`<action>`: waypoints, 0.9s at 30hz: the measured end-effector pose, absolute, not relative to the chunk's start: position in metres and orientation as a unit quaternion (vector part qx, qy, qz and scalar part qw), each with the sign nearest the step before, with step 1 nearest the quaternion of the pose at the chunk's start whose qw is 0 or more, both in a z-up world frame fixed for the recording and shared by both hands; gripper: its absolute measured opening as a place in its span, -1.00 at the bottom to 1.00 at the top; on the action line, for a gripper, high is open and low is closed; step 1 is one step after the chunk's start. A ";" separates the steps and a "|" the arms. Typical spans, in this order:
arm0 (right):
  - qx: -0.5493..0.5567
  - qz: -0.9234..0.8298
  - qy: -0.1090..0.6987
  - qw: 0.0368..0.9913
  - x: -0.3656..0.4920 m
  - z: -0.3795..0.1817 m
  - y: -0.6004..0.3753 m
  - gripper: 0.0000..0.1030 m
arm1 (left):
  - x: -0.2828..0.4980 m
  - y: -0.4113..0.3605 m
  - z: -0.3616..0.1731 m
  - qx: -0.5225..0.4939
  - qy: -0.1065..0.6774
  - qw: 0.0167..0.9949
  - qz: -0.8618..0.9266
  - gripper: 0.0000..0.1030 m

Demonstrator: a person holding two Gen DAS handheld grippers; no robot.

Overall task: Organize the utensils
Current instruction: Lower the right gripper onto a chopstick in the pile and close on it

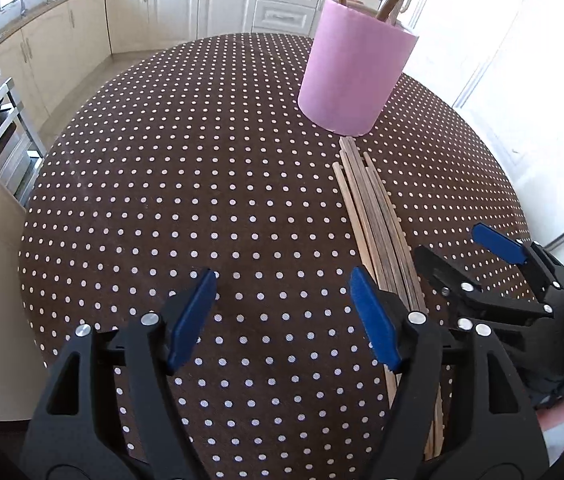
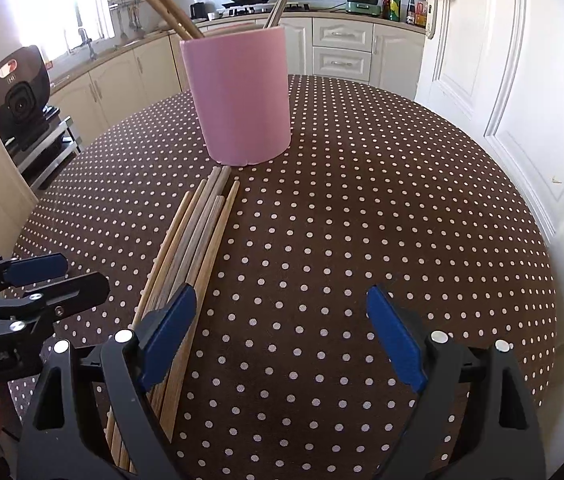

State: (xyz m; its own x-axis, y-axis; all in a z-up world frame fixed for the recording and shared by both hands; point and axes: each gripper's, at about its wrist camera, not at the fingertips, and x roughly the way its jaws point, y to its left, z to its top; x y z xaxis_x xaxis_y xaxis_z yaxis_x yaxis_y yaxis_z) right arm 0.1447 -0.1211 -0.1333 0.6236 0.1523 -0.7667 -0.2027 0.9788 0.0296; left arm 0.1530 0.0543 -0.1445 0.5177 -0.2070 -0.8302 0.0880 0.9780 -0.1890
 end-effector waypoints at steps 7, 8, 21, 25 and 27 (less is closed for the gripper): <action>-0.028 0.084 0.431 0.898 0.154 -0.131 -0.120 0.62 | 0.171 0.048 -0.146 -0.053 0.507 0.857 -0.075 0.42; -0.028 0.083 0.431 0.898 0.155 -0.131 -0.119 0.62 | 0.174 0.047 -0.147 -0.053 0.507 0.857 -0.074 0.43; -0.050 0.091 0.424 0.900 0.157 -0.128 -0.101 0.18 | 0.188 0.053 -0.152 -0.049 0.513 0.855 -0.058 0.44; -0.056 0.101 0.419 0.901 0.160 -0.128 -0.098 0.06 | 0.193 0.055 -0.153 -0.049 0.516 0.854 -0.053 0.44; -0.051 0.110 0.422 0.898 0.163 -0.129 -0.096 -0.05 | 0.195 0.056 -0.153 -0.047 0.515 0.855 -0.050 0.44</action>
